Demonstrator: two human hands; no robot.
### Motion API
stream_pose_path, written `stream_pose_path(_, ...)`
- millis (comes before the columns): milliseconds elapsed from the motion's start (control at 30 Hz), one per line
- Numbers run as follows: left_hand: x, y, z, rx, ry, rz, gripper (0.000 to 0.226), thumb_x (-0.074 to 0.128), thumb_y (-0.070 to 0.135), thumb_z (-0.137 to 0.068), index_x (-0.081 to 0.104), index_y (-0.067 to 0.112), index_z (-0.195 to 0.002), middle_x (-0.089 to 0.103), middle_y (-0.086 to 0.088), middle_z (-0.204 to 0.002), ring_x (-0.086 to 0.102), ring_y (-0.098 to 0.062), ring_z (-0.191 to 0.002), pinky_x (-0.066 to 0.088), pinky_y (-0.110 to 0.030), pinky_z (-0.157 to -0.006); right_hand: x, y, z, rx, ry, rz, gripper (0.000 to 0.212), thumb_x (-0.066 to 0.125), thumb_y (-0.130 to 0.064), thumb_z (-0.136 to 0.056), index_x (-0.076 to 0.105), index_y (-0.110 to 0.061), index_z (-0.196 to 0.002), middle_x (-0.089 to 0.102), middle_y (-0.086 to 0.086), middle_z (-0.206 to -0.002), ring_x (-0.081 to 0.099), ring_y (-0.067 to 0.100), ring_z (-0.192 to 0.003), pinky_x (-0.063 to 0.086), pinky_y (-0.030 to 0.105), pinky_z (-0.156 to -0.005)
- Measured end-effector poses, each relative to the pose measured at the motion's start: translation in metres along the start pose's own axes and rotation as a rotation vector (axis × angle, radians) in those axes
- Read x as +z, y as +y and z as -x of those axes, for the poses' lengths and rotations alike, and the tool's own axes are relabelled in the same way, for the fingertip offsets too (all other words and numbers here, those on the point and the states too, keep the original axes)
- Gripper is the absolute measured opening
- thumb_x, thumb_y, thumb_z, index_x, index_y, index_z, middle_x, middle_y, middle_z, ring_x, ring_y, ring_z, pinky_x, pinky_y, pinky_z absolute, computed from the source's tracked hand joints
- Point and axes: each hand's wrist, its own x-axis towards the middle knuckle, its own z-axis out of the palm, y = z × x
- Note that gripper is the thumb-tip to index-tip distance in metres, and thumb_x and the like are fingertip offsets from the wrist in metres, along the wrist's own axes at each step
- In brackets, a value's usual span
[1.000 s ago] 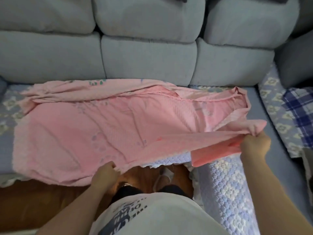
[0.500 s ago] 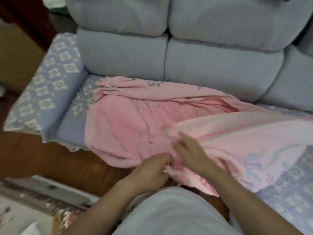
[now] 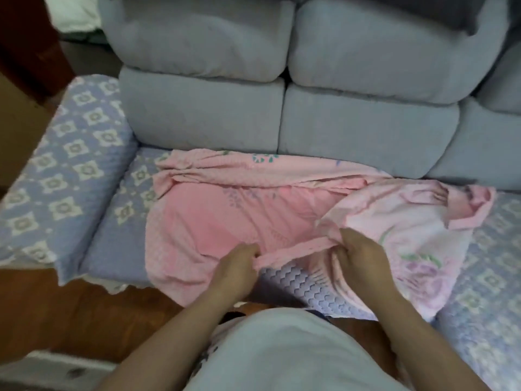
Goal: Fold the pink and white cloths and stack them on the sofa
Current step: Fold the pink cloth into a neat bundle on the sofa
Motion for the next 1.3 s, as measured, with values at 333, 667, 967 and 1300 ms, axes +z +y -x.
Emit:
stream_pose_path(333,-0.115,-0.201,0.018,-0.362,0.348,-0.085,0.021,0.054,0.002,-0.086,0.071,0.011,-0.094,0.069,-0.018,-0.099,0.062,-0.041,-0.089,0.048,-0.045,-0.073,-0.011,-0.021,0.04,0.709,0.25,-0.025,0.023,0.052,-0.004,-0.094,0.072,-0.008,-0.106,0.068,0.018,-0.091,0.063,0.037,-0.093,0.04,0.033,-0.073)
stream_pose_path(667,-0.185,-0.068,0.003,0.175,-0.415,-0.11,0.036,0.039,0.045,-0.105,0.061,0.022,-0.087,0.065,-0.001,-0.091,0.06,-0.015,-0.083,0.041,-0.031,-0.07,-0.045,-0.087,0.037,0.671,0.225,-0.265,0.042,0.055,-0.039,-0.1,0.069,-0.002,-0.086,0.063,0.016,-0.069,0.052,0.021,-0.059,0.041,0.033,-0.057)
stream_pose_path(967,-0.2,-0.044,0.024,0.041,-0.513,0.63,0.051,0.058,0.055,-0.09,0.076,0.009,-0.08,0.074,-0.009,-0.077,0.066,-0.019,-0.073,0.051,-0.029,-0.067,0.069,-0.228,0.01,0.09,-0.41,-0.445,0.045,0.073,-0.037,-0.072,0.055,-0.043,-0.113,0.072,-0.012,-0.099,0.068,0.006,-0.089,0.056,0.029,-0.076)
stream_pose_path(1300,-0.154,-0.063,0.064,0.591,0.372,0.02,0.084,0.068,0.066,-0.067,0.045,0.031,-0.139,0.042,0.0,-0.121,0.042,-0.022,-0.114,0.039,-0.035,-0.099,0.07,-0.222,0.001,0.275,-0.207,-0.417,0.02,0.041,-0.022,-0.061,0.06,-0.025,-0.055,0.056,-0.003,-0.051,0.051,0.016,-0.055,0.046,0.039,-0.06)
